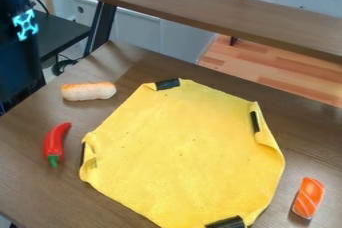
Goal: Fold the cloth from bottom right to top left
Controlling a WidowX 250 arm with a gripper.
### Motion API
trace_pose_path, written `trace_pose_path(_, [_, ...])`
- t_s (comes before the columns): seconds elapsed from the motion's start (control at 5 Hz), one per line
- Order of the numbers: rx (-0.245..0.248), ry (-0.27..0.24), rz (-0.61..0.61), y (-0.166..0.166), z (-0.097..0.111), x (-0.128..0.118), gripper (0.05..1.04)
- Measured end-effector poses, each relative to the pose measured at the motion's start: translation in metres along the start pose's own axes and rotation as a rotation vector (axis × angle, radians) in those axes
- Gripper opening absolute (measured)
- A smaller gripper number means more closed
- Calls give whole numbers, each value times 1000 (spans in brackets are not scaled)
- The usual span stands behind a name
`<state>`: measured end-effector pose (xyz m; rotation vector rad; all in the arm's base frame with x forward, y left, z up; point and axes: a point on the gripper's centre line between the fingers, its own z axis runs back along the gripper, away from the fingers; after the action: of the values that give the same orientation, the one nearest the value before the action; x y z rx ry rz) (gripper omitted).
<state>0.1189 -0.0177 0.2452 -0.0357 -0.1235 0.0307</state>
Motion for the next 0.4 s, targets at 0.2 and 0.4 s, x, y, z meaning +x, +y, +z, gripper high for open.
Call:
trace_pose_path(0.2, [-7,4,-18,-1,-6,1,999])
trace_pose_path(0.4, [-73,46,-228,-23,-59,25,999])
